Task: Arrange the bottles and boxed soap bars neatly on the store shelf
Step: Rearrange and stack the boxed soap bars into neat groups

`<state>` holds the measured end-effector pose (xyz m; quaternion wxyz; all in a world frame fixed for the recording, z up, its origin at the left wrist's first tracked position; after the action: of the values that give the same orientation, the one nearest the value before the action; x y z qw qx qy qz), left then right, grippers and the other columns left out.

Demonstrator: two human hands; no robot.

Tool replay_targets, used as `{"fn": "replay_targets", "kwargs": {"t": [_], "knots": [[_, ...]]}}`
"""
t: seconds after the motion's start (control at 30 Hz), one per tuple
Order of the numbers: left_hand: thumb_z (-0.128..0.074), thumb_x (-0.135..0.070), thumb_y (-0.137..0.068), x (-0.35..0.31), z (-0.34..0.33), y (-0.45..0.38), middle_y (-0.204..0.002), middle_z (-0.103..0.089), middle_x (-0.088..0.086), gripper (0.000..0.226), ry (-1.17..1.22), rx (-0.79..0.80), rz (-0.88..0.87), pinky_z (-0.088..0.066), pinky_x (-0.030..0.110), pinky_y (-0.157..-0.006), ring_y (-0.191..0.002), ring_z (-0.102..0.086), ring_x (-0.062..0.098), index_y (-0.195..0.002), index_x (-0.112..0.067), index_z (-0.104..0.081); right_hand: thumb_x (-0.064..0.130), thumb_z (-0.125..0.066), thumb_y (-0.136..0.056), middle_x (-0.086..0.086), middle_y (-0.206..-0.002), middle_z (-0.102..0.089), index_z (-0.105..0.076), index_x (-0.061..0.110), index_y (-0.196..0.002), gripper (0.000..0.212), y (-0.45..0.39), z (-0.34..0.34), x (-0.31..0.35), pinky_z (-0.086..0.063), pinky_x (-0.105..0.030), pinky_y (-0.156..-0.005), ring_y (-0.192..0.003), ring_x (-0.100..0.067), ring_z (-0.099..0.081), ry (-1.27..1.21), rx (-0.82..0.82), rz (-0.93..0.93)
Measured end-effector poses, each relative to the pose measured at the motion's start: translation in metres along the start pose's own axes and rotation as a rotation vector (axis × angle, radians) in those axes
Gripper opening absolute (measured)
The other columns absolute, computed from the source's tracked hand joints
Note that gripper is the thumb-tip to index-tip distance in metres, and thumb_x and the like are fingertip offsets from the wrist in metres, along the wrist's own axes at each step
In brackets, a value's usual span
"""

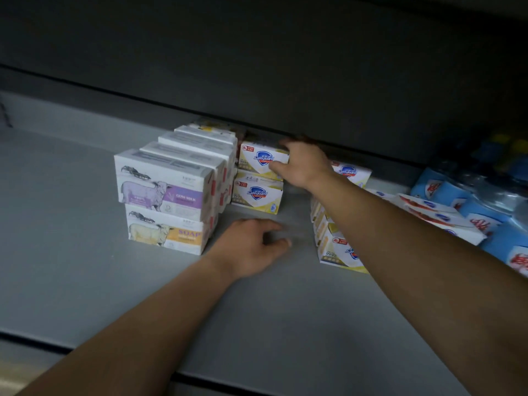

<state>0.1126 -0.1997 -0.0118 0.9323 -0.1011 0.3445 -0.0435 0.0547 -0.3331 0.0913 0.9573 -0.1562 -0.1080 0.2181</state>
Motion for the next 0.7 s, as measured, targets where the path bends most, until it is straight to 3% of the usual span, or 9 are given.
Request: {"fn": "replay_targets", "kwargs": {"t": [0.17,0.33,0.4,0.47,0.57,0.63,0.7], "knots": [[-0.061,-0.047,-0.088,0.001,0.0,0.0,-0.114,-0.068,-0.002,0.042,0.027,-0.004,0.008,-0.028,0.005,-0.079,-0.111,-0.059,0.012,-0.126,-0.03,-0.063,0.034,-0.067,-0.089,-0.011,-0.127,-0.06,-0.058,0.021,-0.128,0.042,0.0,-0.001,0.003,-0.048,-0.037,-0.091,-0.117,-0.034,-0.056,0.064,-0.126,-0.04],[-0.061,-0.048,-0.087,0.005,0.002,0.0,-0.117,-0.067,-0.005,0.042,0.045,-0.014,0.033,-0.033,0.01,-0.085,-0.113,-0.059,0.011,-0.124,-0.029,-0.063,0.026,-0.071,-0.087,-0.009,-0.115,-0.062,-0.054,0.019,-0.115,0.034,0.018,0.023,0.006,-0.045,-0.032,-0.076,-0.104,-0.032,-0.061,0.004,-0.183,-0.041],[-0.061,-0.047,-0.087,0.006,0.007,-0.001,-0.114,-0.069,-0.006,0.036,0.089,-0.042,0.032,-0.041,0.016,-0.093,-0.11,-0.061,0.011,-0.117,-0.027,-0.067,0.023,-0.07,-0.087,-0.009,-0.116,-0.061,-0.055,0.019,-0.116,0.033,0.038,0.041,-0.001,-0.043,-0.031,-0.078,-0.106,-0.032,-0.06,-0.063,-0.217,-0.059],[-0.061,-0.045,-0.088,0.007,0.018,-0.003,-0.106,-0.072,-0.003,0.032,0.178,-0.128,0.033,-0.048,0.028,-0.094,-0.102,-0.065,0.013,-0.11,-0.023,-0.068,0.022,-0.07,-0.087,-0.007,-0.12,-0.059,-0.056,0.02,-0.119,0.036,0.065,0.058,-0.011,-0.042,-0.031,-0.085,-0.11,-0.028,-0.057,-0.121,-0.244,-0.068],[-0.068,-0.045,-0.084,0.009,0.035,-0.001,-0.11,-0.07,-0.001,0.046,0.426,-0.253,0.076,-0.05,0.034,-0.096,-0.102,-0.066,0.015,-0.121,-0.02,-0.059,0.021,-0.069,-0.087,0.003,-0.119,-0.056,-0.056,0.023,-0.118,0.035,0.112,0.075,-0.026,-0.037,-0.025,-0.084,-0.107,-0.016,-0.054,-0.228,-0.26,-0.08],[-0.073,-0.041,-0.079,0.001,0.033,0.001,-0.114,-0.068,0.003,0.056,0.642,-0.221,0.039,-0.052,0.036,-0.094,-0.102,-0.066,0.016,-0.127,-0.02,-0.053,0.021,-0.069,-0.087,0.01,-0.114,-0.055,-0.057,0.025,-0.118,0.034,0.137,0.074,-0.033,-0.036,-0.021,-0.08,-0.101,-0.01,-0.054,-0.294,-0.233,-0.098],[-0.074,-0.024,-0.083,-0.01,0.028,0.002,-0.112,-0.069,0.006,0.053,0.746,-0.158,-0.037,-0.055,0.037,-0.087,-0.097,-0.067,0.015,-0.13,-0.017,-0.052,0.02,-0.068,-0.087,0.012,-0.11,-0.056,-0.058,0.026,-0.118,0.033,0.154,0.064,-0.037,-0.041,-0.022,-0.078,-0.094,-0.01,-0.057,-0.403,-0.199,-0.112]]}}
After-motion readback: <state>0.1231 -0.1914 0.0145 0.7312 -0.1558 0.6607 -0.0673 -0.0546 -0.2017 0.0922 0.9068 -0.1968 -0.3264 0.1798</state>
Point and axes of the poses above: each hand's wrist, its own y-axis away from the middle knuckle, its own z-axis out of the back of the hand, x = y × z, the point moved 10 cm from there along -y, towards the middle knuckle
